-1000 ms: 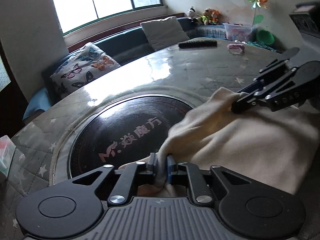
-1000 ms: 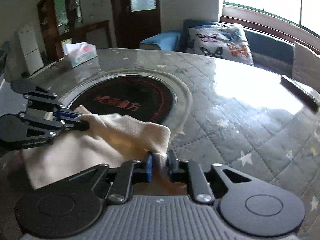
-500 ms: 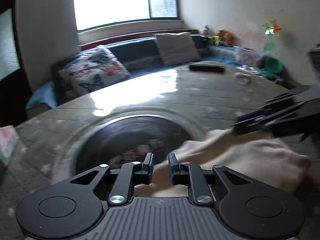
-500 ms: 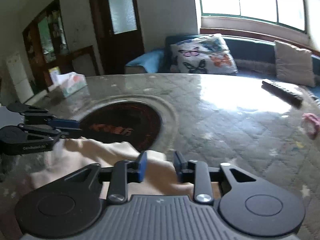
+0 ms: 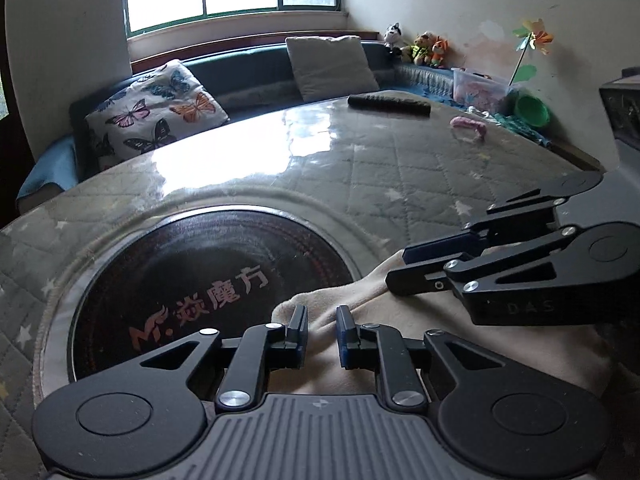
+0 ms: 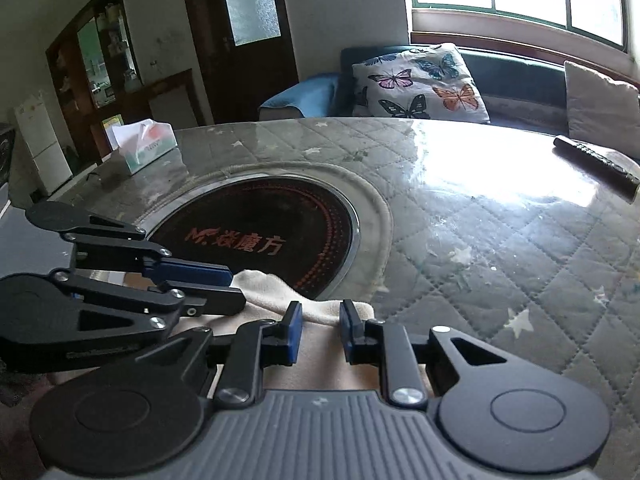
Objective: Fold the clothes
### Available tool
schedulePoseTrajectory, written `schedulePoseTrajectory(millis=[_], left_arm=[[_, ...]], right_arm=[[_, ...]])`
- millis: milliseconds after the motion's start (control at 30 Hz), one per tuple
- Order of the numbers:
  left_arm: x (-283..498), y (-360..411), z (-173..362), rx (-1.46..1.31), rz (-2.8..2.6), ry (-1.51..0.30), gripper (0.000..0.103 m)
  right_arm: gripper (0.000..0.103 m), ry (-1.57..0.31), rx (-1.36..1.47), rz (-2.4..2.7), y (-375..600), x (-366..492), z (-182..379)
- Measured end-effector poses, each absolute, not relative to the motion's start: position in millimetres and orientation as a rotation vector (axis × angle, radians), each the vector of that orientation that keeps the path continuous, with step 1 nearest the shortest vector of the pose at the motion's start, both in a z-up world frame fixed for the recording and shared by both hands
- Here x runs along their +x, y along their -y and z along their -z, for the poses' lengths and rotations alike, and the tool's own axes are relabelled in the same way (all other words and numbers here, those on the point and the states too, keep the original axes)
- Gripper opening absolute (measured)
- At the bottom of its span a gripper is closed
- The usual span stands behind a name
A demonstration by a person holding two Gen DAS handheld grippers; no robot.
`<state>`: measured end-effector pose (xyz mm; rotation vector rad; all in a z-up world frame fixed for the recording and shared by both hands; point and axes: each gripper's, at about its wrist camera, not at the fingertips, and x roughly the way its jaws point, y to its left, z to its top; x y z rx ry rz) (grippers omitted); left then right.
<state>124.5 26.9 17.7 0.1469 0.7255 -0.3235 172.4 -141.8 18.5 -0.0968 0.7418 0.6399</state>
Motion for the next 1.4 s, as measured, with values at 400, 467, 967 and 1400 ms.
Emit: schedulePoseTrajectory(millis=[400, 467, 967, 1400], left_arm=[[122, -25, -19, 0.153, 0.315, -0.721, 0.017], [122, -25, -19, 0.154, 0.313, -0.722, 0.018], [124, -24, -18, 0.157, 0.301, -0.720, 0.019], [120, -23, -16, 0.168, 0.294, -0.704, 0.019]], right_arm=[[0.019, -0.715, -0.114, -0.629, 164, 148, -33], [0.019, -0.718, -0.124, -0.607, 170, 146, -30], [0.019, -0.727, -0.030, -0.449, 234, 134, -27], [0.003, -0.683, -0.016, -0.444, 230, 133, -24]])
